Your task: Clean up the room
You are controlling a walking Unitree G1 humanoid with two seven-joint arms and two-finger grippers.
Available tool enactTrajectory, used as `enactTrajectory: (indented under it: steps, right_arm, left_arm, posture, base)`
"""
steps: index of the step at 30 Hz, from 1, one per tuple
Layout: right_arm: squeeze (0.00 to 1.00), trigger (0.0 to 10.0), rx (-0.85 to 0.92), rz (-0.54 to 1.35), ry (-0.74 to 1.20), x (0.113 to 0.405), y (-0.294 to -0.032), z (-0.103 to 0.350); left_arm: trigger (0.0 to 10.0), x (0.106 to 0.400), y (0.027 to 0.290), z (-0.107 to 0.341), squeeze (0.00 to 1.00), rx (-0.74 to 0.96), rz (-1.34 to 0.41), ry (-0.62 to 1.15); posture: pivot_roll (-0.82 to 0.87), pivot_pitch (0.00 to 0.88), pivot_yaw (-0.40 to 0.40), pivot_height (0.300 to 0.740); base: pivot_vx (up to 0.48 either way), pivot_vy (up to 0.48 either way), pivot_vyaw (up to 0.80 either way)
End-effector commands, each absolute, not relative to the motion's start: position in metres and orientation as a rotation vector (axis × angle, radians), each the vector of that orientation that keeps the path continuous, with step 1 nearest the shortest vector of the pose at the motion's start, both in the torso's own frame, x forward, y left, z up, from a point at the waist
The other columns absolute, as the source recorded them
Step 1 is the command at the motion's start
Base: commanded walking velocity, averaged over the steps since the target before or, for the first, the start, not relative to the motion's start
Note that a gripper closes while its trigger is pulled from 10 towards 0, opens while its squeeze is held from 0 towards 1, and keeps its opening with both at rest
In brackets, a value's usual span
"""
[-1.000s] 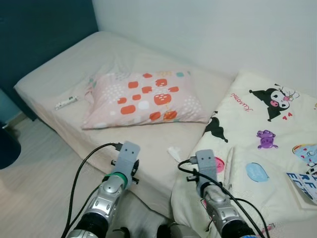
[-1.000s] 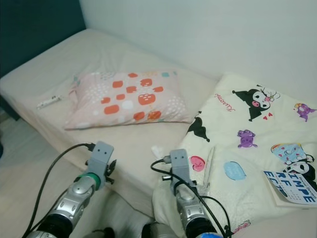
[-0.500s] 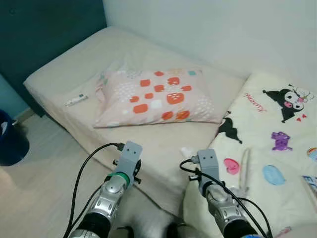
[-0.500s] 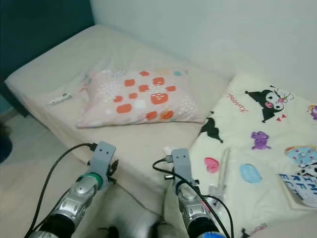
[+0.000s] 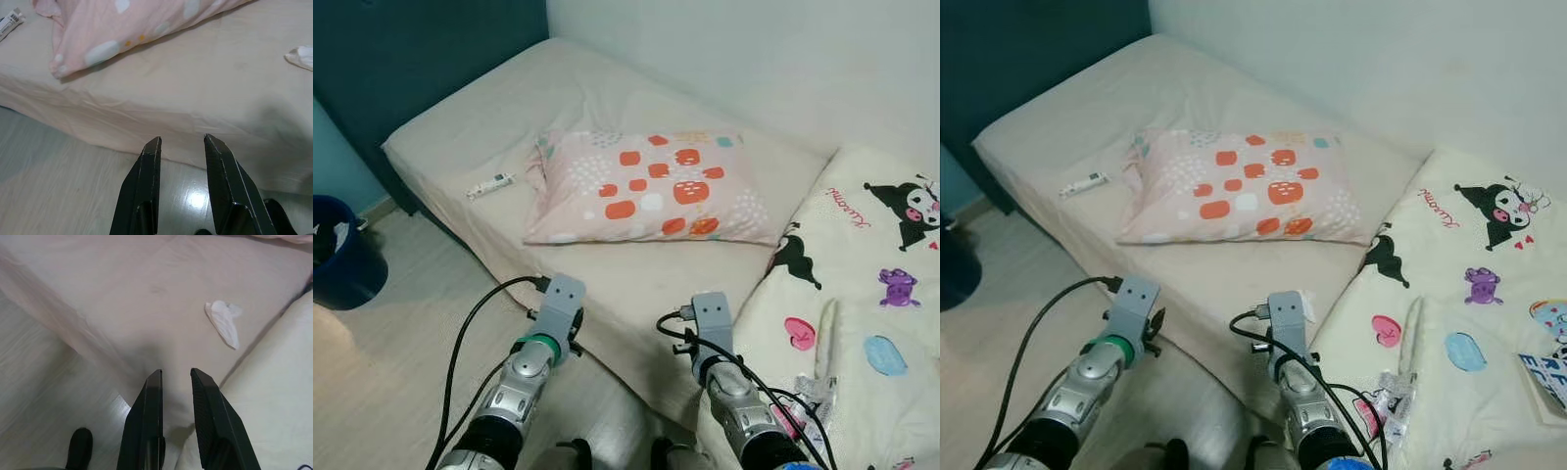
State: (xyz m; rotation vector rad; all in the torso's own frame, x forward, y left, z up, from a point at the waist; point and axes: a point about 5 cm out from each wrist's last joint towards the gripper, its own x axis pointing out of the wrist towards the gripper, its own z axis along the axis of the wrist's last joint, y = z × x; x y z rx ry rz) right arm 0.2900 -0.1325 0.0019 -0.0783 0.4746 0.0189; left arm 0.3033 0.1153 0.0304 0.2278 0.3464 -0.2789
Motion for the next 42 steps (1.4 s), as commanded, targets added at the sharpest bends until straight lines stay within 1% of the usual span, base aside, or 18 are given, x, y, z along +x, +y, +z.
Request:
enactTrajectory:
  steps: [1,14,20,22,26,27,32,42]
  right_arm:
    - [0.00,10.0,-0.066,-0.001,0.502,0.2842,-0.1373,-0.0041]
    - [0.00,10.0,-0.050,-0.001,0.503,0.2846,-0.1373,-0.0038]
    - [0.00,10.0,-0.049,-0.001,0.504,0.2845,-0.1371,-0.0039]
    - [0.00,10.0,-0.048,-0.001,0.505,0.2842,-0.1367,-0.0043]
    - [0.00,10.0,-0.048,0.000,0.505,0.2842,-0.1366,-0.0044]
    - [0.00,10.0,-0.048,0.001,0.505,0.2839,-0.1363,-0.0046]
    - [0.00,10.0,-0.048,0.002,0.503,0.2838,-0.1359,-0.0046]
    - [0.00,10.0,-0.050,-0.001,0.498,0.2837,-0.1360,-0.0043]
  left_arm:
    - [10.0,0.2976,0.1140,0.0231,0.00,0.231,-0.286,0.373]
    - [10.0,0.2955,0.1157,0.0203,0.00,0.232,-0.280,0.380]
    - [10.0,0.2954,0.1157,0.0201,0.00,0.233,-0.282,0.380]
    - [10.0,0.2951,0.1153,0.0199,0.00,0.235,-0.285,0.380]
    - [10.0,0.2950,0.1151,0.0200,0.00,0.235,-0.286,0.380]
    - [10.0,0.2949,0.1141,0.0201,0.00,0.234,-0.289,0.379]
    - [10.0,0.2949,0.1138,0.0199,0.00,0.235,-0.292,0.379]
    - [10.0,0.2956,0.1134,0.0206,0.00,0.238,-0.295,0.376]
  posture:
    - [-0.02,0.097,0.020,0.735]
    - [-0.03,0.094,0.018,0.685]
    - [-0.03,0.090,0.019,0.675]
    - [-0.03,0.083,0.020,0.660]
    - [-0.03,0.083,0.020,0.655]
    - [-0.03,0.081,0.022,0.645]
    - [-0.03,0.079,0.024,0.635]
    - [-0.03,0.081,0.028,0.635]
  base:
    - [0.000,0.000,0.00]
    - [0.000,0.000,0.00]
    - [0.000,0.000,0.00]
    - [0.000,0.000,0.00]
    - [0.000,0.000,0.00]
    - [0.000,0.000,0.00]
    - [0.000,0.000,0.00]
    - [0.000,0.000,0.00]
